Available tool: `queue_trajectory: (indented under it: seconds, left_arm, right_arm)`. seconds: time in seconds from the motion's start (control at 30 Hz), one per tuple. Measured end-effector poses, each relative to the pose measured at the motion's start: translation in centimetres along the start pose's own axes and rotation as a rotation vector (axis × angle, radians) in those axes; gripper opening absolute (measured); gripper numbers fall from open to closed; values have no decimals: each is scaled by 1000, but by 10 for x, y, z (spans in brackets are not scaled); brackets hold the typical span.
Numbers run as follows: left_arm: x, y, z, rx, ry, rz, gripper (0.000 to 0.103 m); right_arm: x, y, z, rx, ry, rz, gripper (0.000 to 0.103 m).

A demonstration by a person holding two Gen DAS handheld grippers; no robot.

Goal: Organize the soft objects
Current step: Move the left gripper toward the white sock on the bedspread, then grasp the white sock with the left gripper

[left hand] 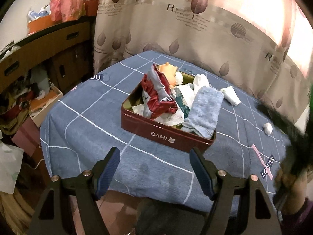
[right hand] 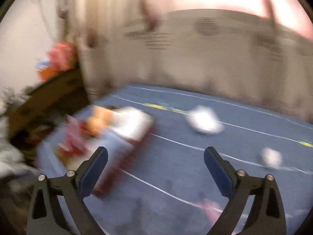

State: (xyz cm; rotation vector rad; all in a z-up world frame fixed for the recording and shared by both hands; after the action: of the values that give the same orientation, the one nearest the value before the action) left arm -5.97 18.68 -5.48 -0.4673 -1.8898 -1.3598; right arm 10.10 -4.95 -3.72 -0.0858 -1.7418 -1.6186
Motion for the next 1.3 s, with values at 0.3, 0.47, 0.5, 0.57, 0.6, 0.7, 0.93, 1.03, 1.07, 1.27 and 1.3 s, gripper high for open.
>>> queue_trajectory:
  seconds: [0.3,0.47,0.5,0.57,0.6,0.7,0.93,1.03,1.07,1.27,1.3]
  left_arm:
    - [9,-5,-20,-102,45,-39,75]
    - [10,-10,-37,-203,98,-53,75]
    - [10,-13,-40,-219,107,-52,75]
    - [9,-17,-49,-251,110,-44,75]
    - [8,-20,-55,-267,109,-38,75]
    - [6,-25,-74,-313,110,-30,75]
    - [-7,-24,-128,-418,94,-14,76]
    - [-19,-22,-151,-442,76,8,75]
    - [-25,-22,-160,-450,67,17,75]
    - [-63,-13,-208,-470,14,78,75]
    - [-70,-8,-217,-460,-9,86,75]
  right_arm:
    - [57,-99,-244,-152,-508,163,101]
    - [66,-130,-317,-237,-634,262,101]
    - [63,-138,-329,-257,-647,298,101]
    - [58,-149,-338,-298,-629,343,101]
    - [58,-149,-341,-330,-607,331,102]
    - [55,-152,-347,-378,-568,338,102]
    - [50,-155,-343,-405,-550,333,102]
    - [53,-157,-344,-417,-527,332,102]
    - [53,-158,-345,-426,-519,331,102]
    - [53,-156,-342,-396,-550,326,102]
    - [53,-156,-342,-399,-547,325,102]
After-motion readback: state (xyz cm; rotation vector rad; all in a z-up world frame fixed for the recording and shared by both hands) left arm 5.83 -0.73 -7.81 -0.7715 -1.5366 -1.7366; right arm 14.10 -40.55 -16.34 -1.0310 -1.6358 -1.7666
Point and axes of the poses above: each gripper's, at about its wrist camera, not at the fingertips, and x roughly against the way its jaws point, z to its left, y to its top, the point moved 10 cm from there along -x, roughly the way its jaws point, and after that the axes turned 2 degrees about y, right-handed, at the moved point
